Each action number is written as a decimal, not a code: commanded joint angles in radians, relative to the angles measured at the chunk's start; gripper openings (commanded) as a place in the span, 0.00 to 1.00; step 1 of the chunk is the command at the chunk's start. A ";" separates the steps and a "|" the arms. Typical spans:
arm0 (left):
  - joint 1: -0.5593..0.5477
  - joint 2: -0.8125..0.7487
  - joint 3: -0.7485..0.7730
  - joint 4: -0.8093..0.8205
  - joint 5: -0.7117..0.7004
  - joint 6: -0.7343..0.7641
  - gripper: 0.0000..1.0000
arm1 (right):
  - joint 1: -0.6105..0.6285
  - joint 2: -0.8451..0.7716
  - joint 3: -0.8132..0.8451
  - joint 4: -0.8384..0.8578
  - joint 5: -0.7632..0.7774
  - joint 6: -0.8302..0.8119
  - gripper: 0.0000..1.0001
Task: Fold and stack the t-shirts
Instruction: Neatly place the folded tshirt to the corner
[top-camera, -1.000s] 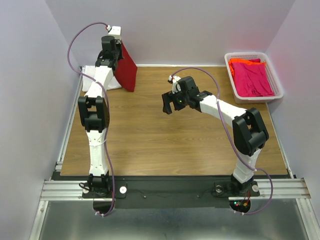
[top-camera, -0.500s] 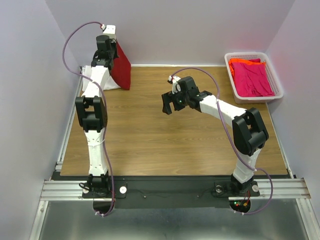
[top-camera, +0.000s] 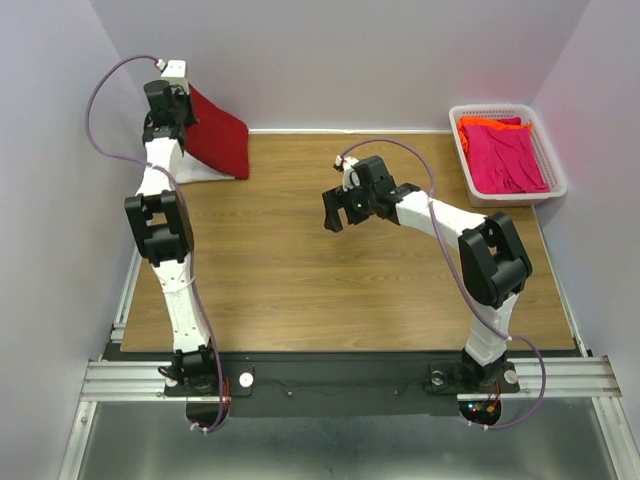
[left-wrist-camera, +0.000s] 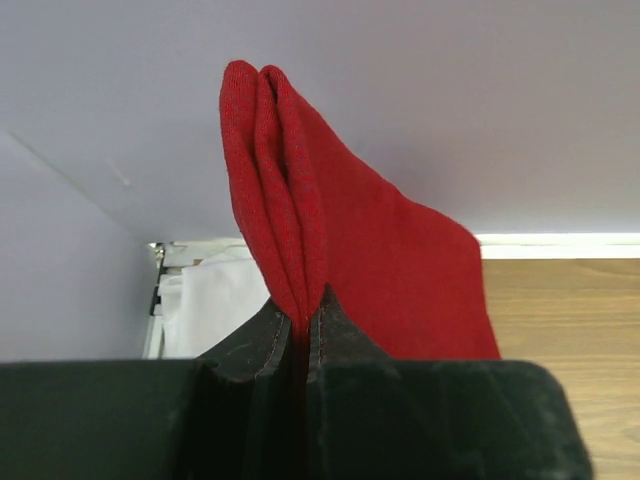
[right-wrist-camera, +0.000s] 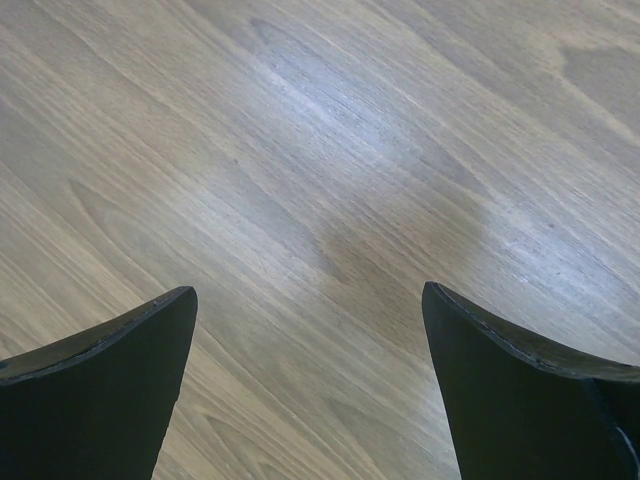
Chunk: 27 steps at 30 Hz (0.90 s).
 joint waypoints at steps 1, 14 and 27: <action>0.053 0.058 0.026 0.056 0.136 0.055 0.00 | 0.004 0.017 0.003 0.013 -0.022 0.004 1.00; 0.088 0.235 0.138 0.004 0.133 0.181 0.06 | 0.002 0.037 -0.005 0.000 -0.033 0.004 1.00; 0.113 0.113 0.130 0.020 -0.009 0.307 0.76 | 0.005 0.010 -0.009 -0.007 -0.030 -0.005 1.00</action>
